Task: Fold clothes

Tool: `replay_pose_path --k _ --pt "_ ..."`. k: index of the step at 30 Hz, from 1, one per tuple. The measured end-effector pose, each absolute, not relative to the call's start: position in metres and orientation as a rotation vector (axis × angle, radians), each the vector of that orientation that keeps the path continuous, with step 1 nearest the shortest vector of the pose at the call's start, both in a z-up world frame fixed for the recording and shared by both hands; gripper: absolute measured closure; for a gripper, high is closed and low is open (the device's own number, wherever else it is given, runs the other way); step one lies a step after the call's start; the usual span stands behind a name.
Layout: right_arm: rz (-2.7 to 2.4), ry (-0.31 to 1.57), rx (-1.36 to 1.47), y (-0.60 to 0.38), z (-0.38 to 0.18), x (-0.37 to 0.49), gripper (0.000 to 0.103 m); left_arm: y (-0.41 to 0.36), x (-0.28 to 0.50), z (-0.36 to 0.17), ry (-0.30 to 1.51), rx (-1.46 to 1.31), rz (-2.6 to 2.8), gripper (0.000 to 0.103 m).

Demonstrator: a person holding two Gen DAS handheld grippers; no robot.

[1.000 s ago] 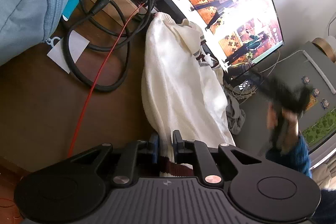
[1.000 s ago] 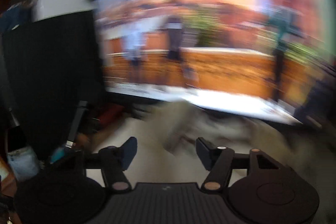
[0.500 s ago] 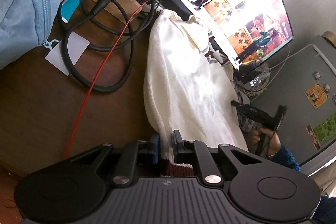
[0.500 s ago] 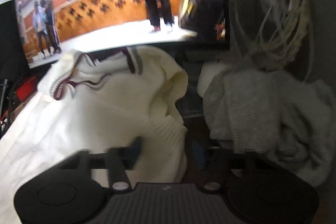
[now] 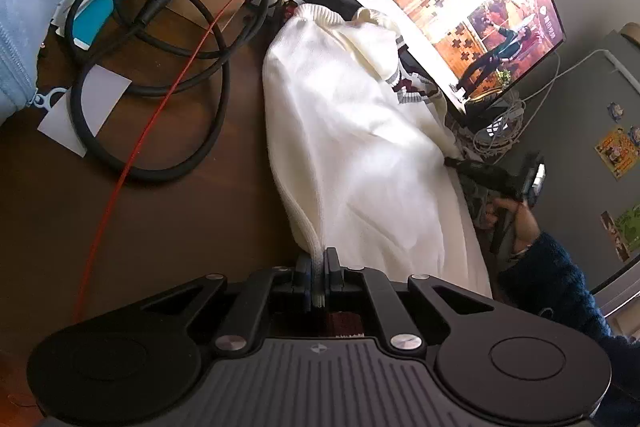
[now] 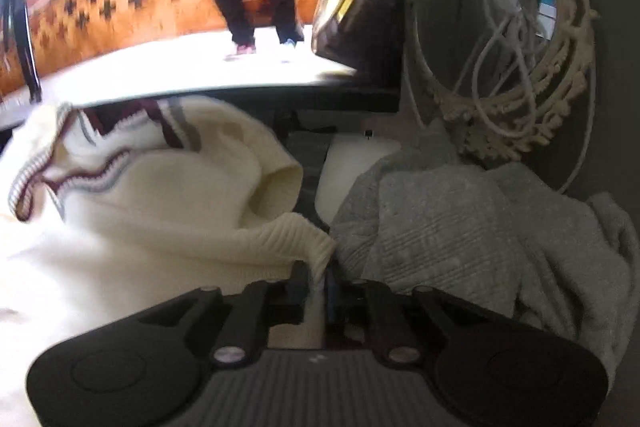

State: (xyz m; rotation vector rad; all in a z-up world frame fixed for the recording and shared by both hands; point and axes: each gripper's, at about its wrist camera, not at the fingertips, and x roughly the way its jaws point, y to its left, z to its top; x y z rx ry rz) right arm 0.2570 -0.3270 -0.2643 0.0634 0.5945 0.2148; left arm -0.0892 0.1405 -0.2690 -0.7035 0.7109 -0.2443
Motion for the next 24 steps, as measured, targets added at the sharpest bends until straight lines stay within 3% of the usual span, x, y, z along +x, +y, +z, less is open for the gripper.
replay_pose_path --k 2,4,6,15,24 --pt "0.200 0.545 0.115 -0.341 -0.245 0.230 0.080 0.141 -0.089 -0.269 0.713 -0.702 -0.247 0.097" --pt "0.202 0.517 0.111 -0.351 -0.231 0.196 0.064 0.141 -0.088 -0.268 0.714 -0.700 -0.250 0.097" --pt "0.227 0.499 0.090 -0.358 -0.219 0.156 0.058 0.143 -0.089 -0.270 0.713 -0.711 -0.264 0.097" --pt "0.376 0.712 0.328 -0.377 -0.261 -0.012 0.058 0.147 -0.096 -0.271 0.701 -0.736 -0.319 0.087" --pt "0.331 0.690 0.268 -0.328 -0.289 -0.092 0.060 0.141 -0.113 -0.274 0.693 -0.742 -0.349 0.085"
